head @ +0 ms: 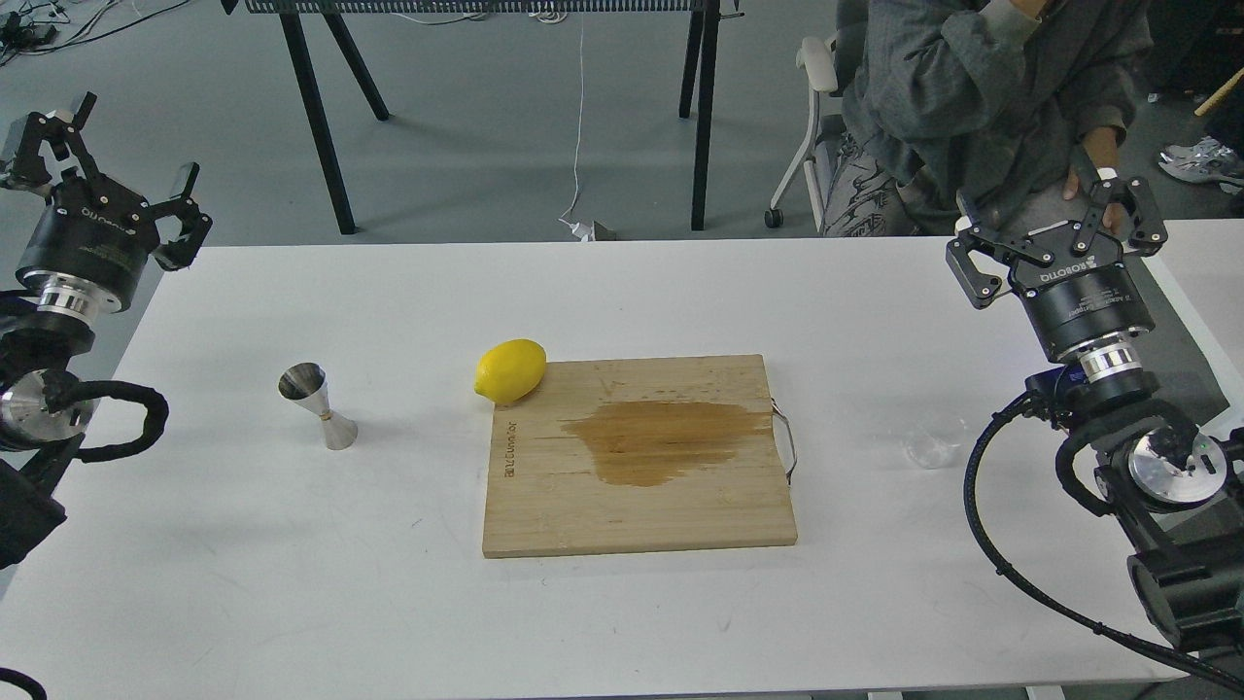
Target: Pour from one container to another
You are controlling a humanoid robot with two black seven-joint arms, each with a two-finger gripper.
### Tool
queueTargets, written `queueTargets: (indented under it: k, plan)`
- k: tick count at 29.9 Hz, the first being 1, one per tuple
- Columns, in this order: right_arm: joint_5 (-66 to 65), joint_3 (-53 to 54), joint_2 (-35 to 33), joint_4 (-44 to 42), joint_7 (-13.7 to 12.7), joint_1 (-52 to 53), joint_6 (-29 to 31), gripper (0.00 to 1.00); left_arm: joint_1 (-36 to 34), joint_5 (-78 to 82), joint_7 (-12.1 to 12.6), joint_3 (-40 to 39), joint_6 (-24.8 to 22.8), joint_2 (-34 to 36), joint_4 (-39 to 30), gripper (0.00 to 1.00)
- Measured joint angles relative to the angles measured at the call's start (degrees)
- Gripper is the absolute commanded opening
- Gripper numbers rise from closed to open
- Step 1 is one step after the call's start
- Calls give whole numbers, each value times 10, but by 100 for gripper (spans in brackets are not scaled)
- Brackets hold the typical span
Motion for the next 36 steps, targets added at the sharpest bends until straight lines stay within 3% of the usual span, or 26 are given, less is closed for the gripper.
queueTargets:
  k: [22, 28, 36]
  plan:
    - [1, 2, 1, 1, 0, -2, 0, 99, 0, -2, 0, -1, 0, -19, 31, 100]
    - [1, 3, 1, 2, 0, -2, 0, 99, 1, 24, 0, 5, 0, 15, 29, 100]
    - [1, 3, 1, 2, 0, -2, 0, 99, -3, 175, 0, 3, 0, 77, 26, 100]
